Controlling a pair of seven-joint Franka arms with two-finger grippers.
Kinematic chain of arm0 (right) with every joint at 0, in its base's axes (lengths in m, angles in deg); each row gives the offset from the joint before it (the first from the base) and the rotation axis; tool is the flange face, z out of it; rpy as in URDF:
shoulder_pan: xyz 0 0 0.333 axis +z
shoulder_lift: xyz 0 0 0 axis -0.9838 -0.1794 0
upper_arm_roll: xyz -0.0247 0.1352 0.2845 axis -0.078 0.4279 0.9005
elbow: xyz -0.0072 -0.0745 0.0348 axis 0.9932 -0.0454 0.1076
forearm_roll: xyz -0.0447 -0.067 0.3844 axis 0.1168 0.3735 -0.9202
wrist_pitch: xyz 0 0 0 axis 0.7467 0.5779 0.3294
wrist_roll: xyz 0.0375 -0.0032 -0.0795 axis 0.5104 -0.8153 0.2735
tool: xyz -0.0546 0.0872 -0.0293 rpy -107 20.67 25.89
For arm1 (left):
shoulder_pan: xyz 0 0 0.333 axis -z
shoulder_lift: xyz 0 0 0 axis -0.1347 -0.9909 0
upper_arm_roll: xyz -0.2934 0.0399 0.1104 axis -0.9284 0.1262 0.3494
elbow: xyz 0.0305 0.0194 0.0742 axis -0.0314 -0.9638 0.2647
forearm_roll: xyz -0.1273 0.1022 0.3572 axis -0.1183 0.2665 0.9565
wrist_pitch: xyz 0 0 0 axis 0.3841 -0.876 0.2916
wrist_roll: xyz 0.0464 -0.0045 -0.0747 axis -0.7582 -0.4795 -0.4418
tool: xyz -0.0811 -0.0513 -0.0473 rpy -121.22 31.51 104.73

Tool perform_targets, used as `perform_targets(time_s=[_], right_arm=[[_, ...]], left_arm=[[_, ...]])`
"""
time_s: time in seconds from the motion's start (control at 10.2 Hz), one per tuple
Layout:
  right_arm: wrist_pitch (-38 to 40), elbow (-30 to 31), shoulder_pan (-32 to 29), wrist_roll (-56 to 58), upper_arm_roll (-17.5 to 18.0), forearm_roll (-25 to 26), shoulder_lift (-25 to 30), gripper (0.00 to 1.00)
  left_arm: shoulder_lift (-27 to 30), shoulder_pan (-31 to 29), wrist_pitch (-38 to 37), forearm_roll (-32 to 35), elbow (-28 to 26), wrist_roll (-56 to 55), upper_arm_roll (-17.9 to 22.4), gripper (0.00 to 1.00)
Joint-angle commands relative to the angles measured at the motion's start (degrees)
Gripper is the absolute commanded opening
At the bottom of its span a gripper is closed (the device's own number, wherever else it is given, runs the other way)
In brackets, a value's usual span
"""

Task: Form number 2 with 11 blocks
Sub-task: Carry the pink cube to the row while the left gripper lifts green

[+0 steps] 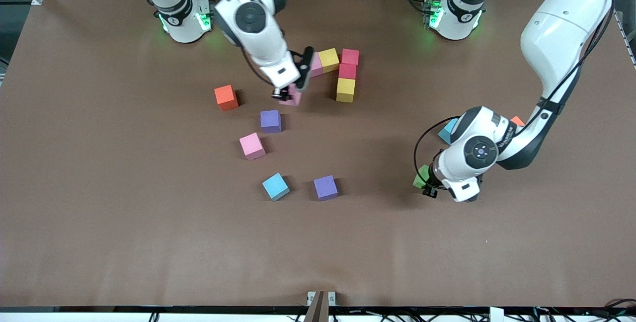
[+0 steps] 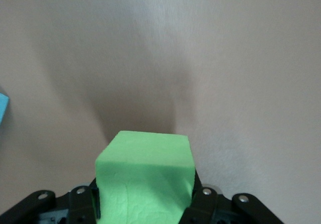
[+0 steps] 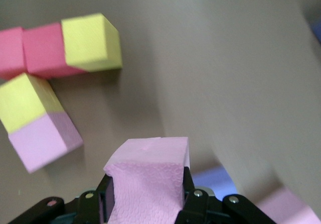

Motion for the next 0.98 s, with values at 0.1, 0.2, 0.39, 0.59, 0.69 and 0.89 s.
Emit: perform_targets(time_s=[0.1,0.2,0.39,0.59,0.69,0.89], right_arm=[[-5.3,-3.2,4.5,0.2,-0.5,-0.1,-7.4,0.32],[-5.5,-3.4,5.4,0.1,-0.5,-0.1,-8.5,0.32],[-8.4,-3.9,6.1,0.1,-0.4,-0.1,-10.9,0.32],[-10.5,-4.1,7.1,0.1,-0.4,-0.1,-13.0,0.32],[-10.8,-4.2,7.7,0.1,-0.5,-0.1,-13.5,0.32],[-10.9,-4.4,8.9,-1.0,-0.6,-0.2,-14.1,0.32]], left_arm=[[2.1,-0.1,-1.3,-1.4,-0.7,-3.2,0.2,0.00],[2.1,-0.1,-1.3,-1.4,-0.8,-3.4,0.1,0.00],[2.1,-0.1,-1.3,-1.5,-0.7,-3.4,0.1,0.00],[2.1,-0.1,-1.3,-2.0,-0.8,-4.2,0.0,0.00],[2.1,-0.1,-1.3,-2.1,-0.8,-4.3,-0.1,0.00],[2.1,-0.1,-1.3,-2.1,-0.8,-4.9,-0.1,0.00]])
